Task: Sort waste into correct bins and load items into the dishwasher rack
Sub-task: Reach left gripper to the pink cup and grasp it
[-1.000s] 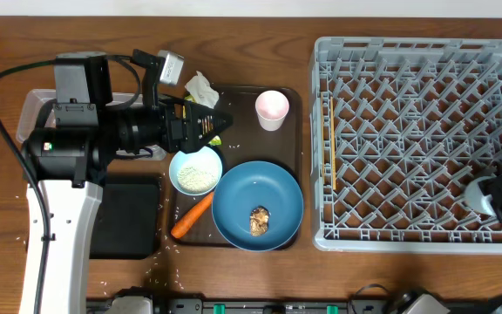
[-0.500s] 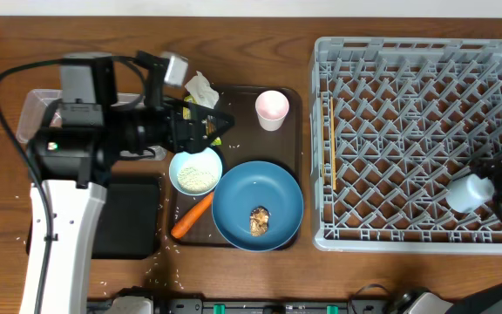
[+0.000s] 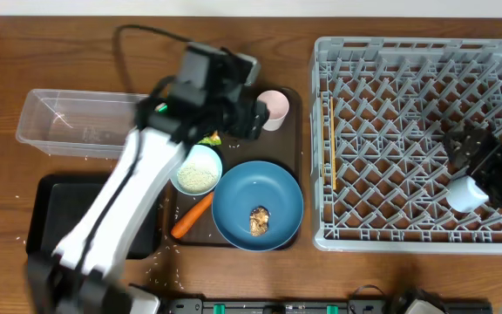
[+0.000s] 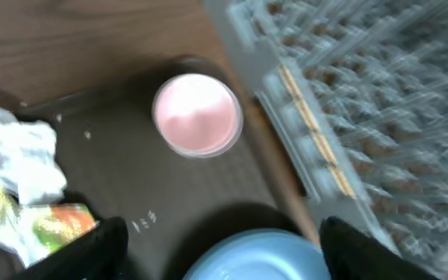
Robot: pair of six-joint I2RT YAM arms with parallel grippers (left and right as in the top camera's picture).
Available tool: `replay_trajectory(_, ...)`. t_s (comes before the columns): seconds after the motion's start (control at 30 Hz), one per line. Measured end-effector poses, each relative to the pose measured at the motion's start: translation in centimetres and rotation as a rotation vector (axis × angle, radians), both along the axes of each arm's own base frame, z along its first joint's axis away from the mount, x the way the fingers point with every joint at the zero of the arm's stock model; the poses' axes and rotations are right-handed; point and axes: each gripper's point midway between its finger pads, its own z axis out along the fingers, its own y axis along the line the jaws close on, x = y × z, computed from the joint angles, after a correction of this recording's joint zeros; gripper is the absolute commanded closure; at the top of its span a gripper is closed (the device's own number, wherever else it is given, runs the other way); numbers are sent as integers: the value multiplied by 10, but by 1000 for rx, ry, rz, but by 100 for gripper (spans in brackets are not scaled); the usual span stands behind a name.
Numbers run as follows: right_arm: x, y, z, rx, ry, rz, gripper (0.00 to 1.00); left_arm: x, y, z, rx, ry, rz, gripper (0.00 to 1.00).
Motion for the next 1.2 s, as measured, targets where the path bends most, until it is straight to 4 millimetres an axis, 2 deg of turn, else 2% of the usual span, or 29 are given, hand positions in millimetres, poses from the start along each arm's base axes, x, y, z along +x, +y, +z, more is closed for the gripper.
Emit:
replay_trajectory(0.13,-4,5,-3,10,22,11,9,36,-7,-48,45,6,28,22)
replay_trajectory(0.23,-6,6,-6,17,38,11,9,57,-12,-73,54,-11,39,22)
replay_trajectory(0.4,-8,6,-8,17,52,8,9,78,-18,-100,57,-33,50,22)
replay_trajectory(0.57,-9,4,-10,8,62,0,8,83,-18,-132,79,1,55,39)
replay_trajectory(0.67,-10,3,-11,0,71,-7,8,79,-17,-153,98,48,56,56)
replay_trajectory(0.73,-11,2,-11,-2,73,-9,8,76,-15,-163,113,74,55,71)
replay_trajectory(0.87,-11,2,-12,-4,75,-11,8,74,-14,-166,113,85,61,87)
replay_trajectory(1.1,-11,1,-12,-8,76,-11,7,63,-10,-161,114,136,89,94)
replay_trajectory(1.2,-11,1,-12,-15,74,-1,8,54,-6,-139,110,139,96,94)
